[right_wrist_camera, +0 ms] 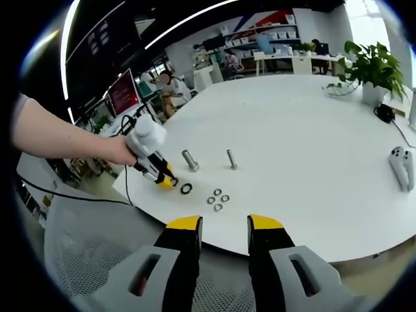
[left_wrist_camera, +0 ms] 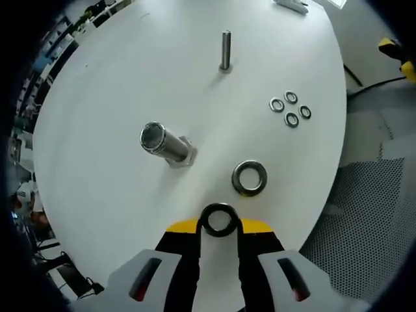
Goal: Place the washer onto the threaded stud by aligning its center hole with the stud, sliding it down to the base, and recovering from edge contact or off-axis alignment until the washer reaches the visible bottom stop.
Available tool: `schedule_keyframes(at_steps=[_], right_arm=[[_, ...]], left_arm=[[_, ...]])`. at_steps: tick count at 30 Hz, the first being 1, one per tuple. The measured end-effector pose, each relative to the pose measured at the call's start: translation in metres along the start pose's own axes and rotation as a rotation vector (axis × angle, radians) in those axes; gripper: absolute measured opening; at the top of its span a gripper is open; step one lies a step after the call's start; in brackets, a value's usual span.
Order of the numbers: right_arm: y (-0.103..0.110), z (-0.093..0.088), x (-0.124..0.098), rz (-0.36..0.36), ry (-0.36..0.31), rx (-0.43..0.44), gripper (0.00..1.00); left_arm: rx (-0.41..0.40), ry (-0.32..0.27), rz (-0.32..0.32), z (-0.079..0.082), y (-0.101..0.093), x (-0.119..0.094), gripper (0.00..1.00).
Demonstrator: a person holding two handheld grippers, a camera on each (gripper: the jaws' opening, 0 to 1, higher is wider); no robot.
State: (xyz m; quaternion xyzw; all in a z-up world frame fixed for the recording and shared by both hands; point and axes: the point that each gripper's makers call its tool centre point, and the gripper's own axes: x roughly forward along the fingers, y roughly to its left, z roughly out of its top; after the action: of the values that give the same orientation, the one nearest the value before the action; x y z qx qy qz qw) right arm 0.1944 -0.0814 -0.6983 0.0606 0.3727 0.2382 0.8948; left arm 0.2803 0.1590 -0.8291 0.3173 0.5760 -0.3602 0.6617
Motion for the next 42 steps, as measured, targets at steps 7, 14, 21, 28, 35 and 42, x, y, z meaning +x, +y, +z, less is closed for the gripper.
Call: schedule_keyframes(at_steps=[7,14,21,28,35,42], right_arm=[[0.001,0.0,0.0,0.002,0.001,0.001,0.3],[0.001,0.001,0.0,0.003,-0.001,0.002,0.3],[0.001,0.002,0.0,0.003,-0.007,0.005,0.3],[0.001,0.002,-0.001,0.003,-0.01,0.012,0.3],[0.001,0.002,-0.001,0.004,-0.011,0.015,0.3],[0.001,0.004,-0.001,0.005,-0.016,0.017,0.3]], left_arm=[[-0.013,-0.016,0.003,0.0,0.005,-0.008,0.19],[-0.002,-0.049,0.006,0.013,0.011,-0.019,0.19],[0.017,-0.068,0.008,0.025,0.017,-0.029,0.19],[0.038,-0.091,0.013,0.032,0.02,-0.043,0.19],[0.049,-0.113,0.017,0.042,0.02,-0.051,0.19],[0.092,-0.122,0.016,0.057,0.017,-0.059,0.19]])
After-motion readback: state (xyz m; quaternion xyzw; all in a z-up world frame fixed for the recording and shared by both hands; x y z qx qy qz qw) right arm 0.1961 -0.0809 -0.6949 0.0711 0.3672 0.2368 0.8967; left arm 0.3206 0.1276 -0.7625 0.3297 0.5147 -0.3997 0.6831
